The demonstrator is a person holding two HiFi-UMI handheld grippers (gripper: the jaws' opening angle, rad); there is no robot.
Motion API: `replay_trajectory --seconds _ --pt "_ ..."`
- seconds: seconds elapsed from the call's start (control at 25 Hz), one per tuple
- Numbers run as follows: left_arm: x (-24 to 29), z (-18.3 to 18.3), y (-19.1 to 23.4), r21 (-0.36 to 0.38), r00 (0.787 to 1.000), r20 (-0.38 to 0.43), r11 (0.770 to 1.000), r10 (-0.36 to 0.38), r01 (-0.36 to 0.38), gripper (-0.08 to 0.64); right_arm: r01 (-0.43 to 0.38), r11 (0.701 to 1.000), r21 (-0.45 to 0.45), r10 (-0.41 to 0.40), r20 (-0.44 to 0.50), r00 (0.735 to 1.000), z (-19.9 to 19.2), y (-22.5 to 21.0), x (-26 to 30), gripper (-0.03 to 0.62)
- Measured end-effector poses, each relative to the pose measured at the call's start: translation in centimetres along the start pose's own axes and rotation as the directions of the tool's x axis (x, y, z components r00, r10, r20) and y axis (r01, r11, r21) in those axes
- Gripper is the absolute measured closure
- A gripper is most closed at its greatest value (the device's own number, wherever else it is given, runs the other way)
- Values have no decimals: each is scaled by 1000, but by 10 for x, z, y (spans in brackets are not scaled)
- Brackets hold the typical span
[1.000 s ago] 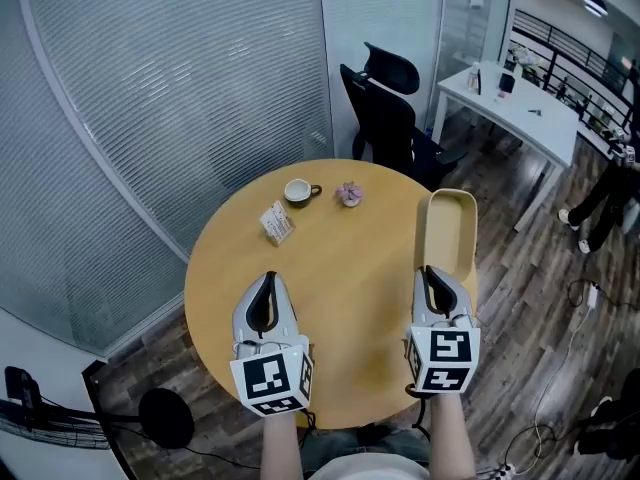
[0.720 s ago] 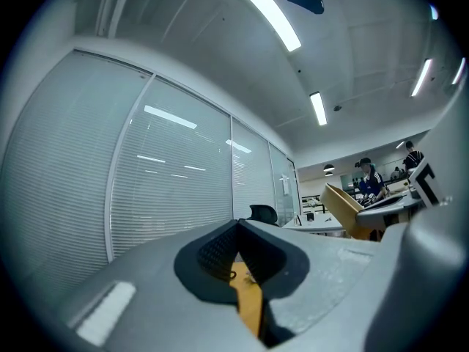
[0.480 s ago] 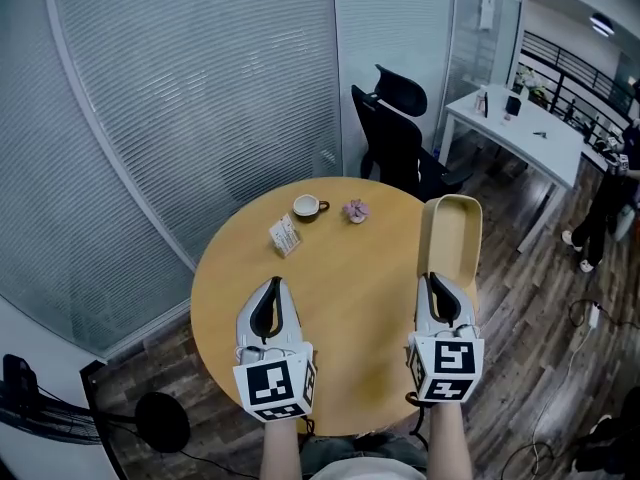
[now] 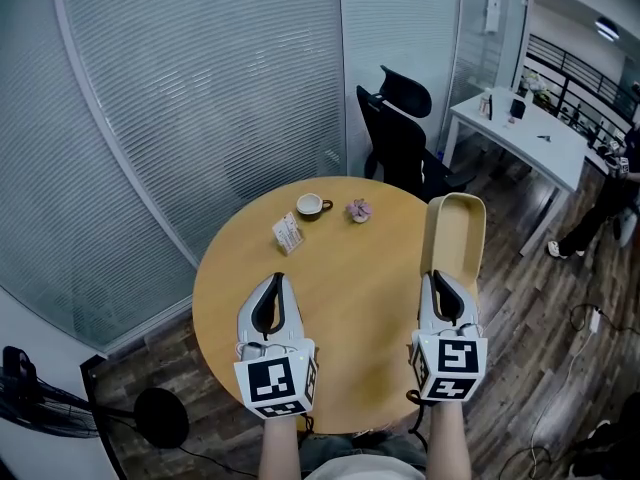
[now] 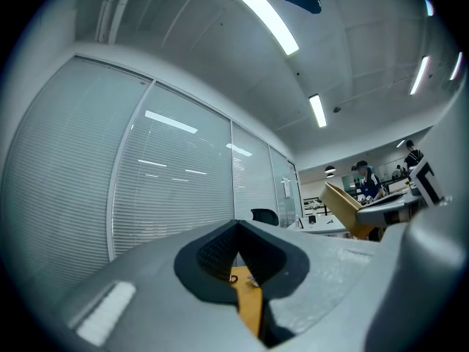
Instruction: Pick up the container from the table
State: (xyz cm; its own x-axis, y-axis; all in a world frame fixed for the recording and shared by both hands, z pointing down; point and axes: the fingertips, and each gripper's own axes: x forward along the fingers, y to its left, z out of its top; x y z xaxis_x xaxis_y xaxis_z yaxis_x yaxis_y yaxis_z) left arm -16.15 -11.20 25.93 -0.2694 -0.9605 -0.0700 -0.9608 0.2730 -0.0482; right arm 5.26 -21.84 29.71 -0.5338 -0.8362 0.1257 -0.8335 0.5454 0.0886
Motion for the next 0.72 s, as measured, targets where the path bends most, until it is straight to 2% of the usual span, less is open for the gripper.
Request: replay_trajectory --seconds 0.72 --pt "1 -5 6 -11 1000 -9 1000 11 -11 560 -9 1000 -8 9 -3 1000 0 4 4 541"
